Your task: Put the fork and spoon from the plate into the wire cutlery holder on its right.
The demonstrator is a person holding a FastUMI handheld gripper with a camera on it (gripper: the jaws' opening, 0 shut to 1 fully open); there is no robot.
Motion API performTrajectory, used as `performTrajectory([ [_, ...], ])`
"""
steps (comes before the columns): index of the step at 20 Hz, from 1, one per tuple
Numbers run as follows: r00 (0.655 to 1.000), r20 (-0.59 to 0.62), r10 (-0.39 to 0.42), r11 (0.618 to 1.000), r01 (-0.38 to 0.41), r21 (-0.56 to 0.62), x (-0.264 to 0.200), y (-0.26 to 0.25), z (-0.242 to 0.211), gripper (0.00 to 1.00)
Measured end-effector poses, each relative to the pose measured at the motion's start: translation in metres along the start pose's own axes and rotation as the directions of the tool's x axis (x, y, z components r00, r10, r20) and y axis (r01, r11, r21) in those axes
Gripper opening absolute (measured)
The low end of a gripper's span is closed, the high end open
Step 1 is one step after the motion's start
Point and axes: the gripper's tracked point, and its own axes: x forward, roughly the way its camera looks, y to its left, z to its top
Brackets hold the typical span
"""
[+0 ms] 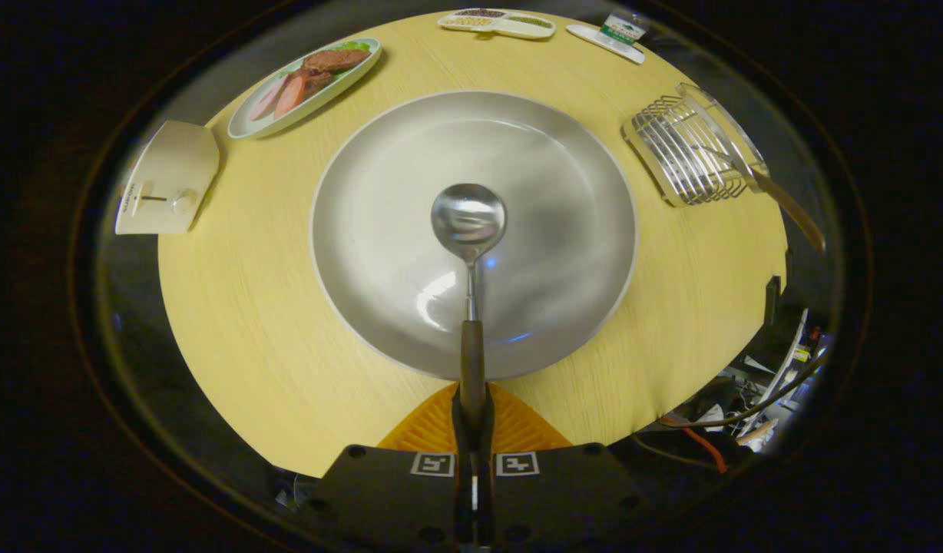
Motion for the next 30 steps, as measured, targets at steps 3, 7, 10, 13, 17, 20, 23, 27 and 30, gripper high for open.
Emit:
performTrajectory([
  [3,1.0,0.012,0.002,1.0,-0.001,-0.019,-0.011,-0.003,0.004,0.05],
  [7,1.0,0.017,-0.022,0.997,0.023,-0.074,-0.029,-0.014,0.008,0.05],
  [10,1.0,0.02,-0.013,0.998,0.014,-0.064,-0.045,-0.017,0.012,0.05],
  [13,0.999,0.001,-0.035,0.996,0.035,-0.081,-0.063,-0.031,0.015,0.05],
  [17,0.998,0.001,-0.064,0.996,0.064,-0.058,-0.085,-0.061,0.033,0.05],
  [20,0.997,0.018,-0.077,0.997,0.077,-0.01,-0.099,-0.085,0.053,0.05],
  [23,0.995,0.021,-0.102,0.995,0.102,0.024,-0.108,-0.111,0.069,0.05],
  [27,0.992,-0.003,-0.123,0.991,0.123,0.044,-0.109,-0.142,0.082,0.05],
  [30,0.991,-0.014,-0.134,0.989,0.135,0.053,-0.105,-0.159,0.089,0.05],
])
